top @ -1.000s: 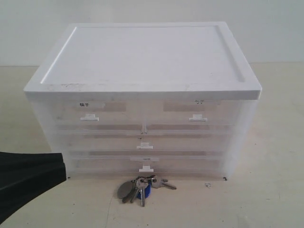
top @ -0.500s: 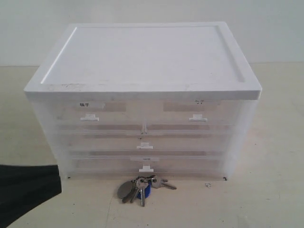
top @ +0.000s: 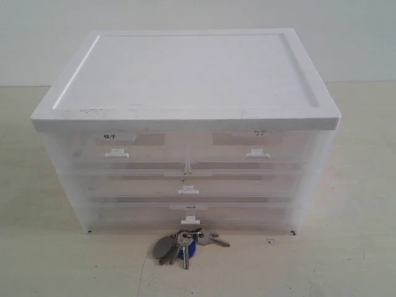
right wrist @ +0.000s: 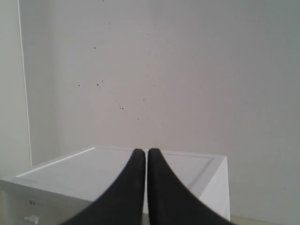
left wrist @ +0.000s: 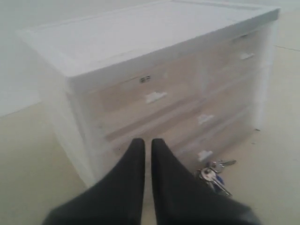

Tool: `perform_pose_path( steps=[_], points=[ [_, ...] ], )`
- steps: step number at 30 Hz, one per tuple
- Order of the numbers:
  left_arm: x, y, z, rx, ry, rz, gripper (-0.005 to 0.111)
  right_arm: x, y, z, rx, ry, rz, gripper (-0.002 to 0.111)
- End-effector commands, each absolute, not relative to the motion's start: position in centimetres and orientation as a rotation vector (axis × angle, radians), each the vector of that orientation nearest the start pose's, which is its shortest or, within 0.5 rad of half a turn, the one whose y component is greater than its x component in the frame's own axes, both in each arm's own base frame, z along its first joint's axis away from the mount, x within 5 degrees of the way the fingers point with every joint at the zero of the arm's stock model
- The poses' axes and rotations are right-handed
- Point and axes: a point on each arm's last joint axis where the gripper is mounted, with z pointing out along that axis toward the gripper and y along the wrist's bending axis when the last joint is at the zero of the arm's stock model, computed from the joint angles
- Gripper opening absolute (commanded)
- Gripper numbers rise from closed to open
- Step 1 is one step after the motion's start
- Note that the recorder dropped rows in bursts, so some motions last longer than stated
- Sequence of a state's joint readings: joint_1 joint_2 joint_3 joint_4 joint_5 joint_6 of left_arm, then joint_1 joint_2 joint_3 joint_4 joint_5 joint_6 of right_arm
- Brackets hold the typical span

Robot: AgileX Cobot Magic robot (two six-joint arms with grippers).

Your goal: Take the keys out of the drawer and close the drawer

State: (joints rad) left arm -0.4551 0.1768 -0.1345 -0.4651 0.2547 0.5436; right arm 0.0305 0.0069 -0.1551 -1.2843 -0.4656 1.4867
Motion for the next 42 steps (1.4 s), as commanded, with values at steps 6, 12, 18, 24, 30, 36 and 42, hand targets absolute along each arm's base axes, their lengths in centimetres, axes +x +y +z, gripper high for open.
perform_pose_path(
  steps=[6,12,18,24,30,36,42],
  points=[
    [5.1,-1.7,21.5,0.198,1.664,-0.281,0.005,3.1,4.0,27.3,-0.28,1.215,0.492,0.0],
    [5.1,-1.0,21.5,0.087,1.661,-0.184,0.005,3.1,4.0,27.3,-0.276,1.216,0.489,0.0],
    [5.4,-0.3,20.4,0.01,1.677,-0.065,0.005,3.1,4.0,27.3,-0.276,1.216,0.489,0.0],
    [5.6,0.1,19.4,-0.053,1.698,-0.038,0.005,3.1,4.0,27.3,-0.276,1.216,0.489,0.0],
    [5.6,0.1,19.4,-0.035,1.698,-0.016,0.005,3.1,4.0,27.3,-0.276,1.216,0.489,0.0],
    [5.5,0.1,18.7,0.067,1.776,0.071,0.005,3.1,4.0,27.3,-0.276,1.216,0.489,0.0],
    [5.4,0.1,18.6,0.017,1.781,0.03,0.005,3.1,4.0,27.3,-0.276,1.216,0.489,0.0]
  ],
)
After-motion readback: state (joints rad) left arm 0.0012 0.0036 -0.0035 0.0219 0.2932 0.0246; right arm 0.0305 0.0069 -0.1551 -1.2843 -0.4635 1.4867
